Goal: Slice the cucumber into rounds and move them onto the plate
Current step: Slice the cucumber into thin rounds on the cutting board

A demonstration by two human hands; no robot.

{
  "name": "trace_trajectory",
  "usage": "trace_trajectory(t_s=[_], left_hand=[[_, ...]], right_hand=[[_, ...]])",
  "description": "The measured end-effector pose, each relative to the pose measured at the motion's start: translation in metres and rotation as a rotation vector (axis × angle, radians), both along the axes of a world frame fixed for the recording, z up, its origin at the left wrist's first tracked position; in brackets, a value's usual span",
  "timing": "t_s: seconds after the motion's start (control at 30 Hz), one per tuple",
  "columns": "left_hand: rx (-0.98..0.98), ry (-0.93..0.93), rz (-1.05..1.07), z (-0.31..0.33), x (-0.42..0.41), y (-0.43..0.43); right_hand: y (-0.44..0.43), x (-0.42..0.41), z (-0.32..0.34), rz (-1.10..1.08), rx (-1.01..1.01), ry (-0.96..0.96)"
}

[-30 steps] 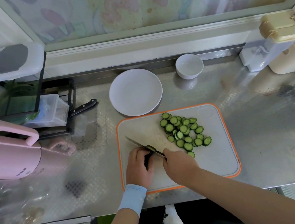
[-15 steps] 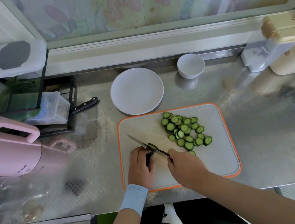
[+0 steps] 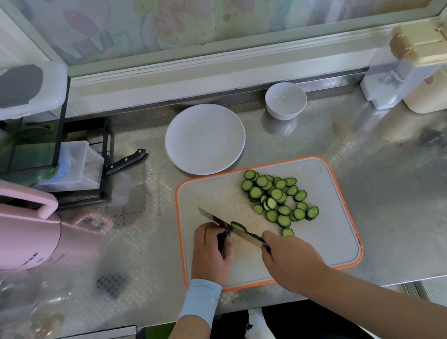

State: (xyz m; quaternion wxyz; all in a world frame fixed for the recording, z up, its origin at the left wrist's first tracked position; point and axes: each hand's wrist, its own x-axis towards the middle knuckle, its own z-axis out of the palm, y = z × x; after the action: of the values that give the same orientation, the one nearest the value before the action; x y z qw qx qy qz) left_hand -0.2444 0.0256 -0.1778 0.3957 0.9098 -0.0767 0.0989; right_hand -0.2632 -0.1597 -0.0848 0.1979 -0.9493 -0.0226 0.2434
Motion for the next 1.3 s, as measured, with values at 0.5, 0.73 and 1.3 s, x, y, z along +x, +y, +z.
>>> trace_trajectory(t_s=[0.5, 0.73, 1.3], left_hand=[[-0.007, 0.034, 0.021, -0.003, -0.001, -0.001], [-0.003, 0.049, 0.023, 0.0, -0.002, -0.002], [-0.034, 0.045, 0.084, 0.0, -0.006, -0.003]], right_hand=[[0.004, 0.008, -0.001, 0.049, -0.03, 0.023], [0.019, 0.023, -0.02, 0.032, 0.003, 0.073], [0.005, 0.018, -0.006, -0.004, 0.062, 0.046]])
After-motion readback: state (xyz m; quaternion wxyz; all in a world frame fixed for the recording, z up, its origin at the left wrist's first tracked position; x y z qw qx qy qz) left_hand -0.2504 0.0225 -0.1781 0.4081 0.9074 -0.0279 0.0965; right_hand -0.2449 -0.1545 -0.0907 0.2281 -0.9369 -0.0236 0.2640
